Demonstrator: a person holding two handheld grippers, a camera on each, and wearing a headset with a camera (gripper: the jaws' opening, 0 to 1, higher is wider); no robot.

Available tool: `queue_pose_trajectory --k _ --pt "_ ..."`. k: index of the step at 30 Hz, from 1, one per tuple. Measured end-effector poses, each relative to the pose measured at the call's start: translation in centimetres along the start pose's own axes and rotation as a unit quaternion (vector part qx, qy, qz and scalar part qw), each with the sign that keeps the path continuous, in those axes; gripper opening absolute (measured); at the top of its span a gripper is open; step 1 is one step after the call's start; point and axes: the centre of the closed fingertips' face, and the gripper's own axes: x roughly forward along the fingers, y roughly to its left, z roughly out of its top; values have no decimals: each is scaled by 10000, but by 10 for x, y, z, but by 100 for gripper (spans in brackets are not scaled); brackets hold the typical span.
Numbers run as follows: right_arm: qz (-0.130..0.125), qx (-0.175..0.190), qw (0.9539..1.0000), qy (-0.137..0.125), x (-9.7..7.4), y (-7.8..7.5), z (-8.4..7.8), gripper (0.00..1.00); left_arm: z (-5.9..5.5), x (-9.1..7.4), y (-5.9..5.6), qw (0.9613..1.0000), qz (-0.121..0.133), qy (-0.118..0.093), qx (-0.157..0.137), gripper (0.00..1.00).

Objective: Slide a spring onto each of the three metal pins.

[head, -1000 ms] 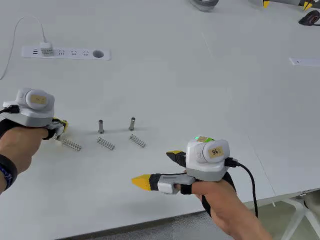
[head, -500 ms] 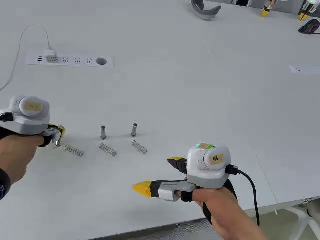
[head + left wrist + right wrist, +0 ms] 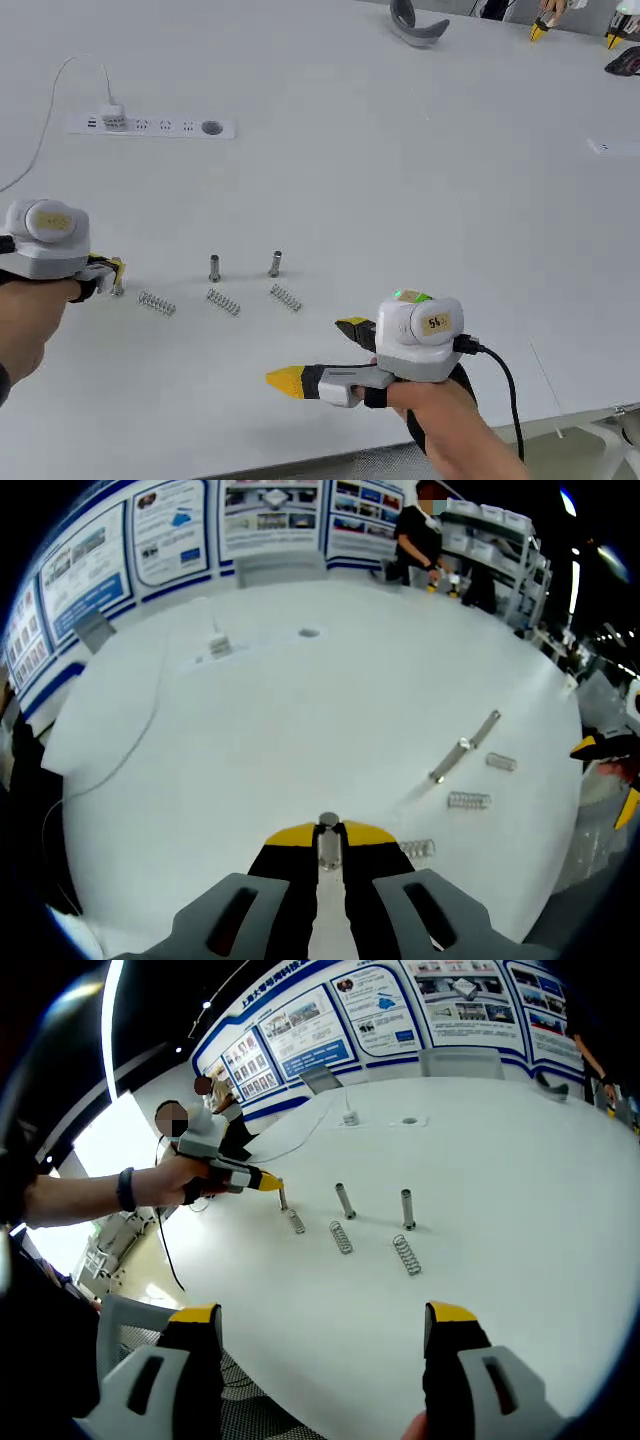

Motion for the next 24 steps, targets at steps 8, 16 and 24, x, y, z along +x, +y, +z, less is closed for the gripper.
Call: queue_pose_trajectory --k 8,16,24 --pt "-13 -6 10000 19 -1 0 -1 84 -3 -6 1 10000 41 -24 11 8" --pt "-6 -33 10000 31 -1 1 -2 85 -6 -9 1 10000 48 -33 -3 8" --pt "7 -77 10000 53 -1 3 -4 85 -1 -6 -4 10000 18 -75 -13 8"
